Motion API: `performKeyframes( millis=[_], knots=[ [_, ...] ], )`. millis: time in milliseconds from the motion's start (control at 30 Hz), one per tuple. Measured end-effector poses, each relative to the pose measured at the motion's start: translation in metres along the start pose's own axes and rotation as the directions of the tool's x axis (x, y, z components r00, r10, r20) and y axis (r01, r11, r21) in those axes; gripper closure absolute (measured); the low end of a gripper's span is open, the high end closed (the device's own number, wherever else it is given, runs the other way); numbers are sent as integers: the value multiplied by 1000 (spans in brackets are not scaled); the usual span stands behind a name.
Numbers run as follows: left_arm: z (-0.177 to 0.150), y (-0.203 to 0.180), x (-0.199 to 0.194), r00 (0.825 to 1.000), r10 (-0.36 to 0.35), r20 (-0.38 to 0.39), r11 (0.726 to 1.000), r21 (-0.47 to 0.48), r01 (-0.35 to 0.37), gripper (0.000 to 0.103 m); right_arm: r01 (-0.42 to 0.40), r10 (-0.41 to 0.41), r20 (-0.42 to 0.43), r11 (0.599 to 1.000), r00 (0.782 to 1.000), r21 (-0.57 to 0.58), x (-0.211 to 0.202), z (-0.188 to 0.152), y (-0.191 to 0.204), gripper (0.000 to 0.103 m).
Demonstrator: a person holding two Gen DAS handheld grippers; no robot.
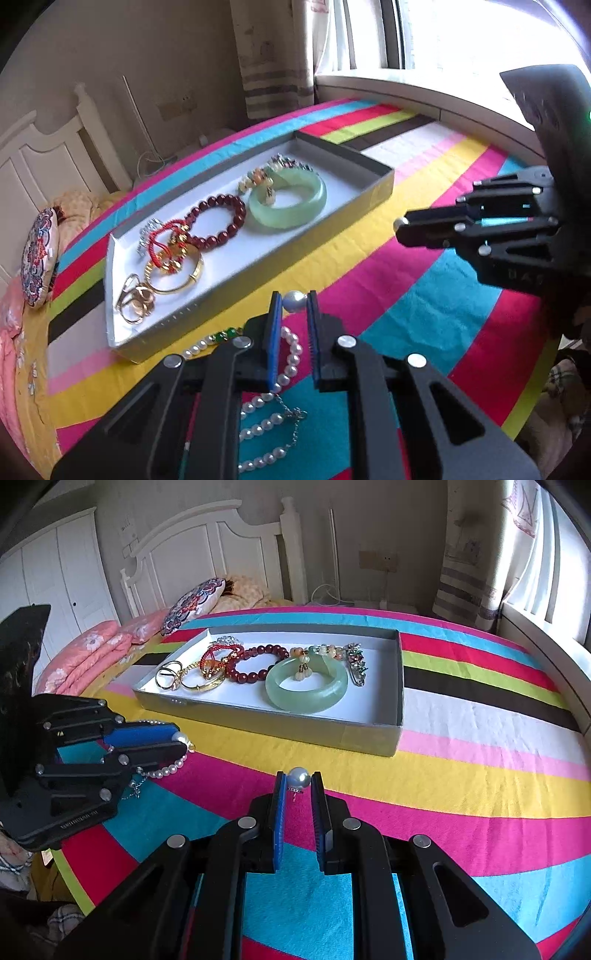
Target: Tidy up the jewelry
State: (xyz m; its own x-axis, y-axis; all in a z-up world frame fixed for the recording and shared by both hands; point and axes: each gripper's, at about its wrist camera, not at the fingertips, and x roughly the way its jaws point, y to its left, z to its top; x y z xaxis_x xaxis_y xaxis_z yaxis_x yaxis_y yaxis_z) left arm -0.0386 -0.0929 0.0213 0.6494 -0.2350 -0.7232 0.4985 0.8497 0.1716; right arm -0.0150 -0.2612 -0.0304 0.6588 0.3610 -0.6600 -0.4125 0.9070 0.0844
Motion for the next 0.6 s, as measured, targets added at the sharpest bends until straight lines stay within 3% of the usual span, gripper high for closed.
performKeyframes(
  millis=[200,600],
  knots=[
    [7,2,-8,998,62,13,998,-9,-62,90,-10,10,19,1000,1000,-7,-6,2,4,89],
    [19,16,-8,995,100,15,992,-74,-98,90,5,1,62,996,998,-94,-7,26,25,89]
  ],
)
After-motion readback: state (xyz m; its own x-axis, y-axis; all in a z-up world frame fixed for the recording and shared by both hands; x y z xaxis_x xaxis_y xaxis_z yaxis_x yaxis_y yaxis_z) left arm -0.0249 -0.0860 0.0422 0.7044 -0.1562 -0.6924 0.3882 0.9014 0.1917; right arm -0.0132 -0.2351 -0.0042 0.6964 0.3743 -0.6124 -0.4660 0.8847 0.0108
